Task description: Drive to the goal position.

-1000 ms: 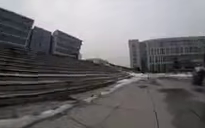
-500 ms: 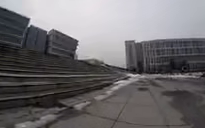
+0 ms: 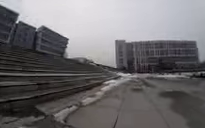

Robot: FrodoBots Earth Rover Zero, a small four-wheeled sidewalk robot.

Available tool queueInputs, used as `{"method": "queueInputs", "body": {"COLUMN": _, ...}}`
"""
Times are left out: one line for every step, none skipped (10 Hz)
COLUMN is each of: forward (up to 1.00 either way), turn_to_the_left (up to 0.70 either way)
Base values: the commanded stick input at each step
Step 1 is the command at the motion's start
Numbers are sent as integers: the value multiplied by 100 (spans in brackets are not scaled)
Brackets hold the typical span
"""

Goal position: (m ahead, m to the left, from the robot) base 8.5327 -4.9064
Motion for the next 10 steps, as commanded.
{"method": "queueInputs", "body": {"forward": 100, "turn_to_the_left": -24}}
{"method": "queueInputs", "body": {"forward": 100, "turn_to_the_left": 0}}
{"method": "queueInputs", "body": {"forward": 100, "turn_to_the_left": 0}}
{"method": "queueInputs", "body": {"forward": 100, "turn_to_the_left": 0}}
{"method": "queueInputs", "body": {"forward": 100, "turn_to_the_left": 0}}
{"method": "queueInputs", "body": {"forward": 100, "turn_to_the_left": 0}}
{"method": "queueInputs", "body": {"forward": 100, "turn_to_the_left": 0}}
{"method": "queueInputs", "body": {"forward": 100, "turn_to_the_left": 0}}
{"method": "queueInputs", "body": {"forward": 100, "turn_to_the_left": 0}}
{"method": "queueInputs", "body": {"forward": 100, "turn_to_the_left": 0}}
